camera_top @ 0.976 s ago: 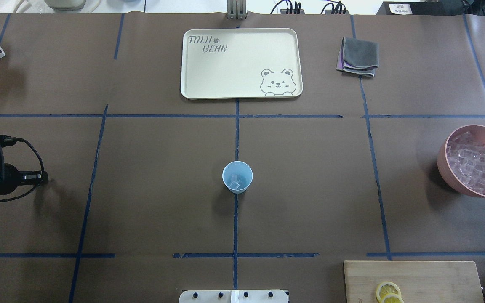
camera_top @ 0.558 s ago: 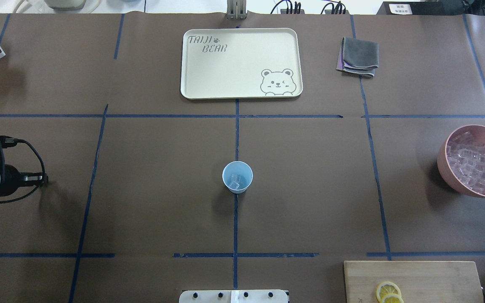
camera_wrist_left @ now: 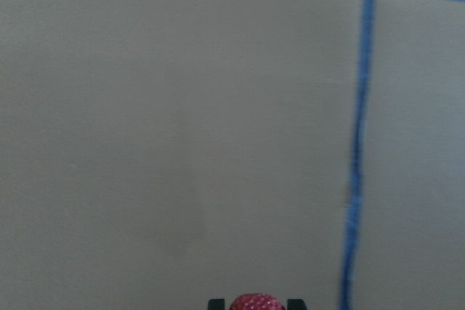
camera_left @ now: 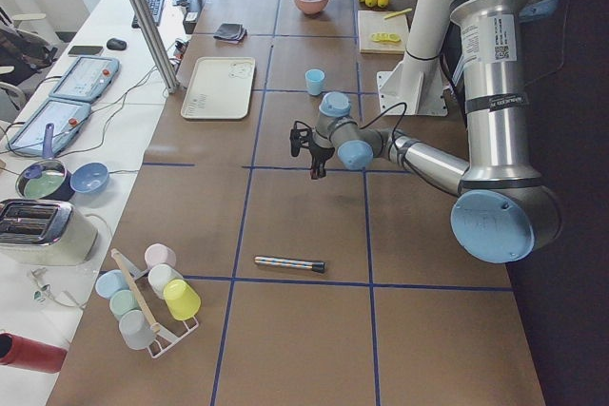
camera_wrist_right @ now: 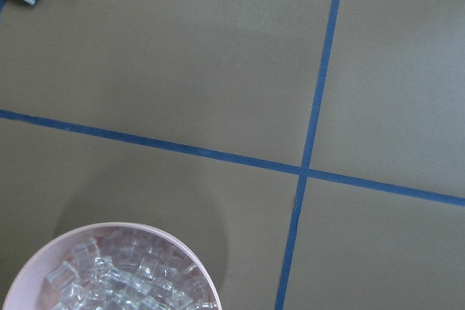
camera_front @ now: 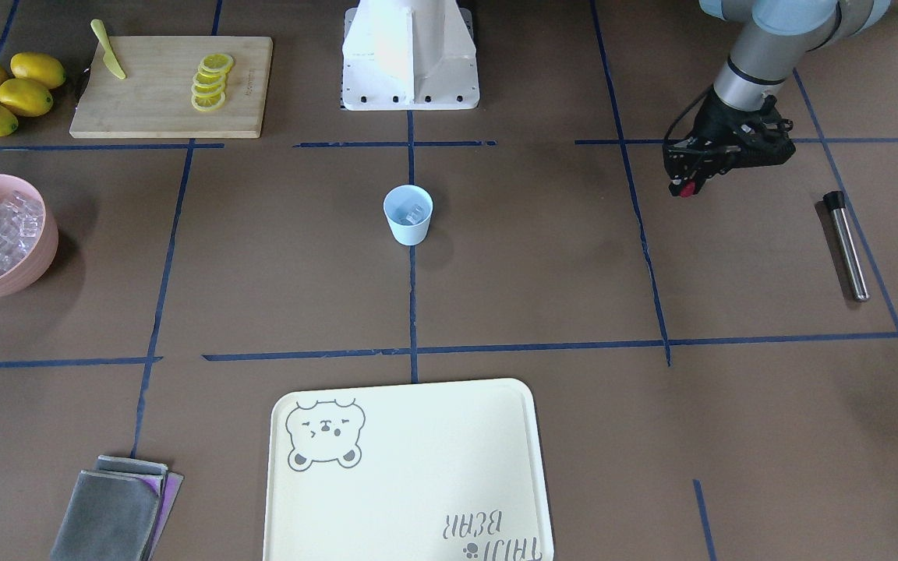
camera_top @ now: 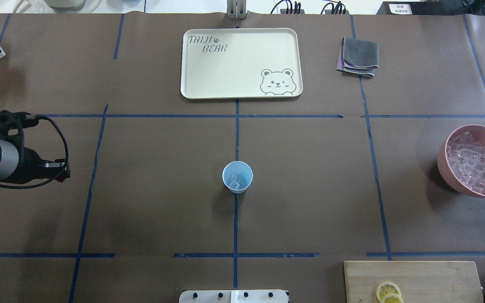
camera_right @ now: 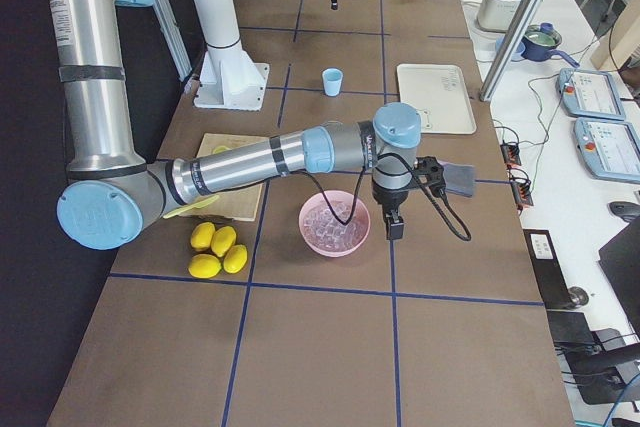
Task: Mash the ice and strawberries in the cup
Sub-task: 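Carry the strawberry with the left gripper over the blue cup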
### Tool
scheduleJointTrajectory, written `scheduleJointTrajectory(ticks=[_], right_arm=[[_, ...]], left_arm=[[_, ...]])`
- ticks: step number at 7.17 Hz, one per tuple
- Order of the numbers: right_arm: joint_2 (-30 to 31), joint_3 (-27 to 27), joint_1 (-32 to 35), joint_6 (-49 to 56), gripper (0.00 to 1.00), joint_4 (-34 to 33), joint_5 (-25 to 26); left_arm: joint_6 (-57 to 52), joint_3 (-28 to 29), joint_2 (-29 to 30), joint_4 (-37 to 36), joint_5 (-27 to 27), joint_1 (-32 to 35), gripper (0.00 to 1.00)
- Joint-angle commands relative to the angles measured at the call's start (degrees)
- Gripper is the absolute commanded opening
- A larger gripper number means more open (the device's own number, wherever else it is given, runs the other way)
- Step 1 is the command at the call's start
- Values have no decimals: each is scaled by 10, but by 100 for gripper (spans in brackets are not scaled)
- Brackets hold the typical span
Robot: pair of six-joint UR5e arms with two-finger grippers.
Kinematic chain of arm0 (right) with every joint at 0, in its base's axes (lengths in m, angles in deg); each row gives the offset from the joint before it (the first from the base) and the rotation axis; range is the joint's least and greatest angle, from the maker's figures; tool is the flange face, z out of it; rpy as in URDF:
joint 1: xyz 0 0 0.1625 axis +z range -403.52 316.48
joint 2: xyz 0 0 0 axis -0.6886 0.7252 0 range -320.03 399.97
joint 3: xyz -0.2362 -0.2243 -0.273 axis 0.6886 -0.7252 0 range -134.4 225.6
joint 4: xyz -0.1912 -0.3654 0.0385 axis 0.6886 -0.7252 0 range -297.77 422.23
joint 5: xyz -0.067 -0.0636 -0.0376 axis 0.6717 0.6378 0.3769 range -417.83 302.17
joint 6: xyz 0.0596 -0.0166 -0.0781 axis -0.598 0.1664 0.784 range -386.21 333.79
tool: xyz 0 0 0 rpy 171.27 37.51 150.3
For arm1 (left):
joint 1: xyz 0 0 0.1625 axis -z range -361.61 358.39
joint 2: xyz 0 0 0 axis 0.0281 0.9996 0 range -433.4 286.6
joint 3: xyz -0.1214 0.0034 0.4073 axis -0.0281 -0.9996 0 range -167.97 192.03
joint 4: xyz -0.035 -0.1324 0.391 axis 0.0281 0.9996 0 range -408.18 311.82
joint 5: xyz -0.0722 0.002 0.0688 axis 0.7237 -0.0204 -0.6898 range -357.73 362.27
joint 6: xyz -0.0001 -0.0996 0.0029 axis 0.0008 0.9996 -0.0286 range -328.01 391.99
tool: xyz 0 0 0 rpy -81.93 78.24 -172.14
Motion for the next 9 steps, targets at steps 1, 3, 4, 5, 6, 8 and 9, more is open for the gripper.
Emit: scheduleJointTrajectory(ticks=[1, 3, 4, 5, 6, 8, 9], right_arm=[[43, -7, 28, 79, 100, 1, -16], [58, -18, 54, 121, 100, 1, -19], [60, -19, 62, 126, 100, 1, -19], [78, -26, 63, 122, 99, 45, -19], [86, -54, 66, 111, 100, 102, -24], [87, -70, 68, 60, 100, 109, -52], [88, -68, 68, 40, 100, 109, -58]], left_arm=[[16, -13, 201, -211, 4, -2, 0], [82, 27, 284, -213, 5, -8, 0], [118, 75, 338, -211, 5, -26, 0], [142, 119, 380, -201, 3, -45, 0], [160, 134, 390, -184, 3, -48, 0], [176, 167, 408, -179, 0, -71, 0], [192, 205, 427, -152, -8, -87, 0]])
